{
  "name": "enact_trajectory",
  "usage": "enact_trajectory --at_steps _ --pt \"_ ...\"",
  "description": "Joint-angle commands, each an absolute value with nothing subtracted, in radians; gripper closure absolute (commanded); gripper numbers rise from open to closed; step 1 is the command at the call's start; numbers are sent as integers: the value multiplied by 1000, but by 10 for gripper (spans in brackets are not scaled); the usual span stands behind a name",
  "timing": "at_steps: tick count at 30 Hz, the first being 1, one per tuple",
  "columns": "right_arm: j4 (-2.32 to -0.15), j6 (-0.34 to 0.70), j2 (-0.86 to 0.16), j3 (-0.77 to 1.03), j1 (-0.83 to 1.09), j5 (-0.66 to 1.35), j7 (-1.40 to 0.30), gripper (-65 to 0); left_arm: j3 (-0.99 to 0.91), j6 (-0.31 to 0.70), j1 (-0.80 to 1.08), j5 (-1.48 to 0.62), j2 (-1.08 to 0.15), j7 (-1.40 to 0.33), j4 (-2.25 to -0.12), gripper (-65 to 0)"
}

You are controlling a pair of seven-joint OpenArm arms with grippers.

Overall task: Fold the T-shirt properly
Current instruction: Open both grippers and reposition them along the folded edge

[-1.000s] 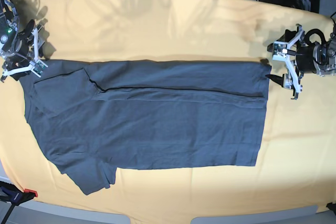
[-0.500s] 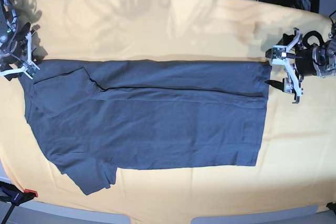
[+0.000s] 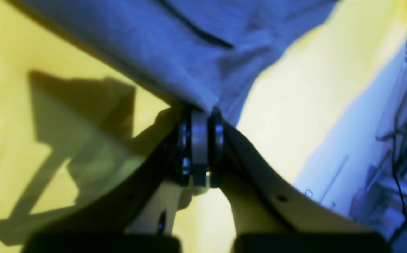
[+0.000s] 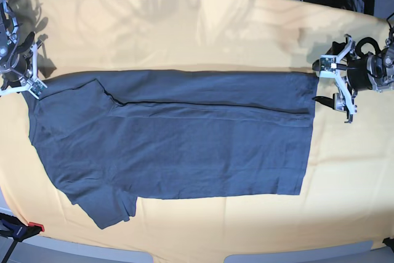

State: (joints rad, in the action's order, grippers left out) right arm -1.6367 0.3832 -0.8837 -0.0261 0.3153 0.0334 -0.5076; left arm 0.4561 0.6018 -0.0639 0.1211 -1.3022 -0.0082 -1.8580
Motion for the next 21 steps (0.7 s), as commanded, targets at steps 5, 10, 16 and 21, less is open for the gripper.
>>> enact_trajectory --at_steps 5,10,16,21 --pt "-1646 371 -912 -15 302 25 -505 0 442 569 -78 116 -1330 -79 -1865 -355" --pt "-1646 373 -912 -15 302 25 -509 0 443 645 -77 110 -1329 -96 -1865 -418" --pt "-1646 345 -912 -15 302 25 -508 0 443 658 -77 120 -1306 -73 -1813 -447" --pt "-1646 339 -912 -15 302 25 -508 0 443 643 -78 205 -1239 43 -1697 -447"
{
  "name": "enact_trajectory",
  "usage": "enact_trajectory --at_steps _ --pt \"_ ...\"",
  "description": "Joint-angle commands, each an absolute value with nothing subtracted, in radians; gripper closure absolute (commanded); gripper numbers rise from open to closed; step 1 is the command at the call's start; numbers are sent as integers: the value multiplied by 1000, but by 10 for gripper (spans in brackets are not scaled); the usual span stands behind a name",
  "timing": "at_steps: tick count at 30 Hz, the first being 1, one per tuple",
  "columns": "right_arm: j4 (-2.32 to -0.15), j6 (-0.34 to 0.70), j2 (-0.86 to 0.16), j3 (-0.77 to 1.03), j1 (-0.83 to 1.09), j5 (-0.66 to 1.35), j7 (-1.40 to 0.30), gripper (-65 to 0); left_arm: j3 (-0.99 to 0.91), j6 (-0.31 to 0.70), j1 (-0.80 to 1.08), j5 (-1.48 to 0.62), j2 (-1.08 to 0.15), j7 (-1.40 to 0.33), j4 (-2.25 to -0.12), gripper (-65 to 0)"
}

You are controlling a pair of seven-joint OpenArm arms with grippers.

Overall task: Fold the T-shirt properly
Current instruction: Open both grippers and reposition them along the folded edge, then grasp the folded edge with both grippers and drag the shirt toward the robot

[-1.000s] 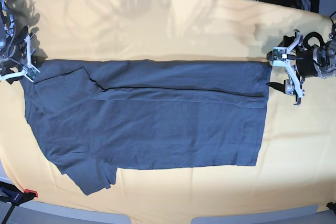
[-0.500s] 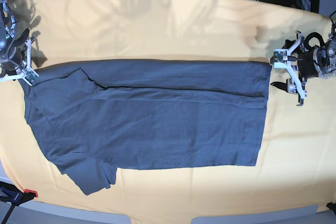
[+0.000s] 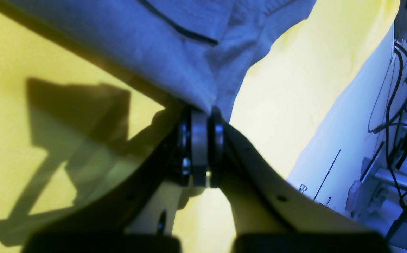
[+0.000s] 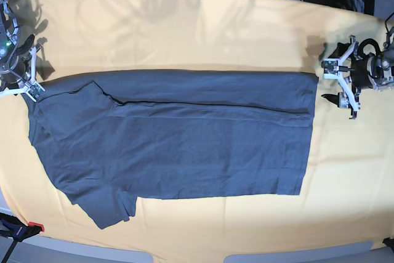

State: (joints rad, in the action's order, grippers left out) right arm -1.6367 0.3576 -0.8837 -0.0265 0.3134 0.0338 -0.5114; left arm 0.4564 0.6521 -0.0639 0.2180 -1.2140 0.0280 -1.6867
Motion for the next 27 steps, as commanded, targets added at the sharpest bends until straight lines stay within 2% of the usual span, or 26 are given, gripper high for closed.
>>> enact_trajectory --at_steps 1,8,11,19,27 --pt "-1646 339 -912 -15 302 25 -508 0 443 643 -78 220 -1225 67 -1682 -447" --pt "-1647 339 -912 -15 301 25 -508 0 443 641 -78 266 -1141 106 -1657 -447" --pt "-1647 339 -912 -15 298 25 -508 0 445 609 -78 282 -1131 106 -1657 -447" --pt "-1647 334 -912 -15 285 29 -508 0 445 609 -78 358 -1124 187 -1614 -447" --pt "-1647 332 -912 -15 285 29 -508 0 445 590 -78 371 -1062 195 -1566 -447"
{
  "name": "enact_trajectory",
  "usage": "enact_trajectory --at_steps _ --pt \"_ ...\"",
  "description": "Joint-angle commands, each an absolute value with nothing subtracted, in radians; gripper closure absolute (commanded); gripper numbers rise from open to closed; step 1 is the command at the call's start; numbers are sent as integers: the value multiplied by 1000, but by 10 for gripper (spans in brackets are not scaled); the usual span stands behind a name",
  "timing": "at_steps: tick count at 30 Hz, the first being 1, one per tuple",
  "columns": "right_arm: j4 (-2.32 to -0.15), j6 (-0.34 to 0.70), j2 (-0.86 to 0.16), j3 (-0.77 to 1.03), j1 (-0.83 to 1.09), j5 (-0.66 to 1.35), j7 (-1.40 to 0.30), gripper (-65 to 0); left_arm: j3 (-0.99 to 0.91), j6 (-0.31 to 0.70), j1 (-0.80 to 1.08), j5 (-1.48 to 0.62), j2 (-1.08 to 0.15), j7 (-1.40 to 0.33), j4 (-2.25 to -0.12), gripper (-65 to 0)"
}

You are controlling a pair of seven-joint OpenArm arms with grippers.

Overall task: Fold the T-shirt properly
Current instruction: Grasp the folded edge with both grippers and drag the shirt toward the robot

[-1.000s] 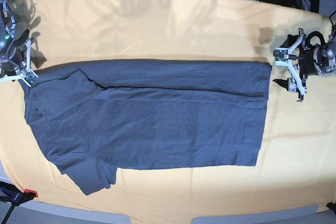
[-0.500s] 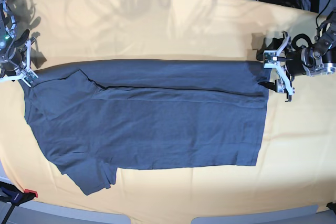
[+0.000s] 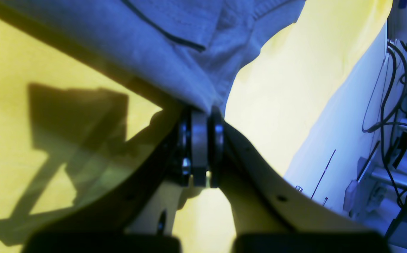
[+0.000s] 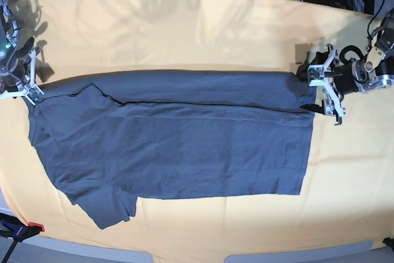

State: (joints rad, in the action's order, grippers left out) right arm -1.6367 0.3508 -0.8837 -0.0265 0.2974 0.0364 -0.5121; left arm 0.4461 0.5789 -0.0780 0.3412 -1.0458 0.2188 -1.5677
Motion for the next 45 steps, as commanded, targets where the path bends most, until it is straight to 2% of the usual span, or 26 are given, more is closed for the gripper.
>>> enact_trajectory --at_steps 1,4,6,8,10,11,19,22,26,31,41,45 --pt "-1647 332 -912 -15 285 29 -508 0 445 591 -78 371 -1057 195 -1566 -447" --pt "-1647 332 -912 -15 285 28 -509 0 445 590 -81 370 -1052 195 -1566 -441" --pt "-1647 332 -912 -15 285 28 -509 0 445 582 -91 370 -1053 194 -1566 -382" --pt "-1647 332 -912 -15 285 29 -508 0 445 565 -102 369 -1052 187 -1566 -234" --pt "-1647 332 -912 -15 285 29 -508 0 445 544 -110 365 -1052 165 -1566 -20" --pt "-1647 332 -912 -15 285 28 -508 0 445 545 -115 360 -1052 152 -1566 0" --pt "-1662 337 -921 -15 283 28 -513 0 445 546 -159 324 -1061 134 -1586 0" --pt "-1682 385 -942 -15 284 29 -559 0 445 556 -161 289 -1089 134 -1620 0" --pt "-1686 422 -984 -15 301 48 -572 0 445 625 -161 238 -1143 144 -1667 0" --pt "-1698 483 -1046 -15 311 196 -651 0 445 682 -161 227 -1220 220 -1707 0" --pt "-1814 497 -1158 -14 405 224 -748 0 445 698 -161 227 -1356 322 -1736 0" --pt "-1852 496 -1219 -12 412 337 -834 0 445 698 -158 227 -1393 359 -1751 0"
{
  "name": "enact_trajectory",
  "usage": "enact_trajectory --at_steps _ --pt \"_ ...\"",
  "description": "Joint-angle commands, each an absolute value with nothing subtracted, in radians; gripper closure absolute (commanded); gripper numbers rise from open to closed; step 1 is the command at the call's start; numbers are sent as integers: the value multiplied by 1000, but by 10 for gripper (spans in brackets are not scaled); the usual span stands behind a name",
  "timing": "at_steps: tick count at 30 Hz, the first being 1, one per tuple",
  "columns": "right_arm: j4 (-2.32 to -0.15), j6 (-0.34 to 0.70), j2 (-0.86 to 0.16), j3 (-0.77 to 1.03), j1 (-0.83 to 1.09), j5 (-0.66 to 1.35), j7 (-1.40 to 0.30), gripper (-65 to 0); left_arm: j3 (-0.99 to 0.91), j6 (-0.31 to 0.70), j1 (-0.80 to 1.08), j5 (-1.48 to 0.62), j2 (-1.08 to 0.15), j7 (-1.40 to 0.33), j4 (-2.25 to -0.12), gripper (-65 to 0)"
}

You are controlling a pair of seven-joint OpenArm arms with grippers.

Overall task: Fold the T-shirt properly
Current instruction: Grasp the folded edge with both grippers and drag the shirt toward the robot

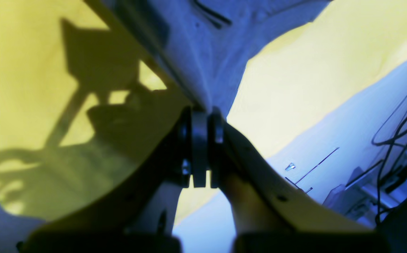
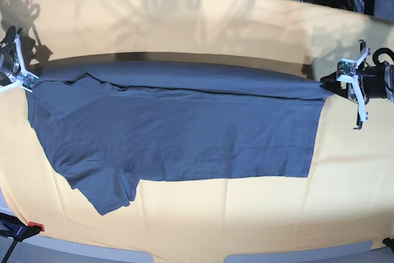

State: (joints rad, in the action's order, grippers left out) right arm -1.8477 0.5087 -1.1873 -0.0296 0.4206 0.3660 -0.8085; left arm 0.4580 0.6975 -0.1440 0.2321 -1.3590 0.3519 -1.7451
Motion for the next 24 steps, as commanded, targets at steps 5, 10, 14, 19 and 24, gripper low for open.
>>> enact_trajectory --at_steps 5,10,14,19,24 --pt "-1866 496 -1299 -12 413 487 -937 0 445 698 -107 228 -1451 359 -1796 0" --pt "-1866 498 -1367 -12 413 588 -1008 0 445 698 -80 253 -1489 360 -1809 0" --pt "-1866 513 -1398 -12 412 660 -1072 0 445 698 -80 247 -1519 372 -1809 0" --pt "-1865 553 -1397 -12 413 710 -1131 0 445 698 -68 220 -1549 450 -1810 0" --pt "-1863 561 -1396 -12 413 711 -1131 0 445 698 -19 220 -1552 448 -1814 0"
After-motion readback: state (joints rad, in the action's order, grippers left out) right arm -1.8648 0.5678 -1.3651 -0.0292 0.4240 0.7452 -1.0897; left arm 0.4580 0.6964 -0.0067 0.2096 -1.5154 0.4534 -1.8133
